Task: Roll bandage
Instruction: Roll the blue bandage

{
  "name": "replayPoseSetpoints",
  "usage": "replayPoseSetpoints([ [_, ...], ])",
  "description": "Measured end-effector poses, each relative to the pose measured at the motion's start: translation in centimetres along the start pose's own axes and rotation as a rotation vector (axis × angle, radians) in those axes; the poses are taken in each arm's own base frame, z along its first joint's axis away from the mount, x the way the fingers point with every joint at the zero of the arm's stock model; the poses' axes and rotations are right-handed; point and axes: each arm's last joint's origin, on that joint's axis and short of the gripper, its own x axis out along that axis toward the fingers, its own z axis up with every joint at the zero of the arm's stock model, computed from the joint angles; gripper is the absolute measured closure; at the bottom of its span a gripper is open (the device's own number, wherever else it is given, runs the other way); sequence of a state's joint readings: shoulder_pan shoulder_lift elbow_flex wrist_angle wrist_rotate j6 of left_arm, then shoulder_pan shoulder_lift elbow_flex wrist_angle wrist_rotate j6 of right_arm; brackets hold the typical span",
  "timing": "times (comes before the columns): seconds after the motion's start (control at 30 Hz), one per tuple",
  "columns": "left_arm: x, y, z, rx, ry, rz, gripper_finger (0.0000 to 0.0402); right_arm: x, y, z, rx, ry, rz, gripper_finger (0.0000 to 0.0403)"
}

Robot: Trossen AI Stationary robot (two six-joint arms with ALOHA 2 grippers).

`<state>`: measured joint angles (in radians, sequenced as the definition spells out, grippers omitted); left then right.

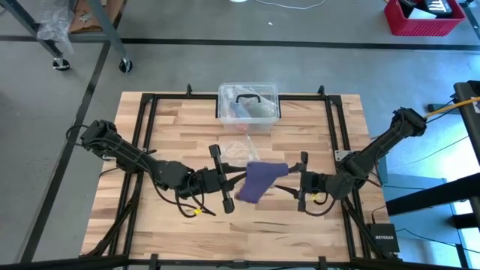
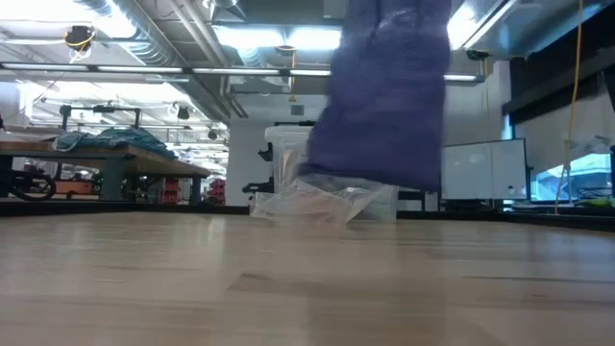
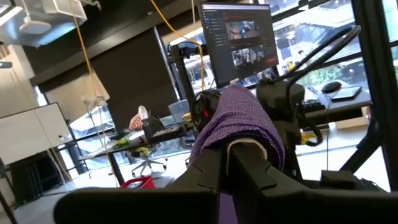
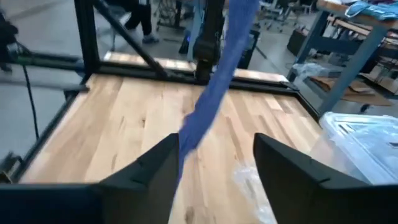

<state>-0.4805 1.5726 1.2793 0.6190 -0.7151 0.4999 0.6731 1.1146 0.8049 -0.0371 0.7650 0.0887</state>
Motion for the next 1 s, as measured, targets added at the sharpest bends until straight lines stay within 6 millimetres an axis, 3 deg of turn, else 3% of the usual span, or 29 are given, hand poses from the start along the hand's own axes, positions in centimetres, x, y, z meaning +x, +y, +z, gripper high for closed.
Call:
replayPoseSetpoints([
  [0.13, 0.0, 0.0, 0.0, -0.004, -0.002, 0.000, 0.0391, 0.0, 0.0, -0.3, 0.016, 0.024, 0.003, 0.0181],
  [0.53, 0.1, 0.1, 0.0, 0.001, -0.002, 0.002, 0.0391, 1.9, 0.7, -7.4, 0.202, -0.083, -0.009, 0.0205],
  [0.83, 0.1, 0.1, 0.0, 0.005, 0.000, 0.002, 0.0391, 5.9, -0.1, -8.2, 0.149, -0.142, 0.011, 0.0208],
  [0.93, 0.1, 0.1, 0.0, 0.006, 0.001, 0.002, 0.0391, 6.1, -0.1, -8.0, 0.107, -0.179, 0.010, 0.0248],
  [1.0, 0.0, 0.0, 0.0, 0.005, 0.000, -0.001, 0.0391, 5.9, 0.1, -7.9, 0.086, -0.186, 0.032, 0.0304],
])
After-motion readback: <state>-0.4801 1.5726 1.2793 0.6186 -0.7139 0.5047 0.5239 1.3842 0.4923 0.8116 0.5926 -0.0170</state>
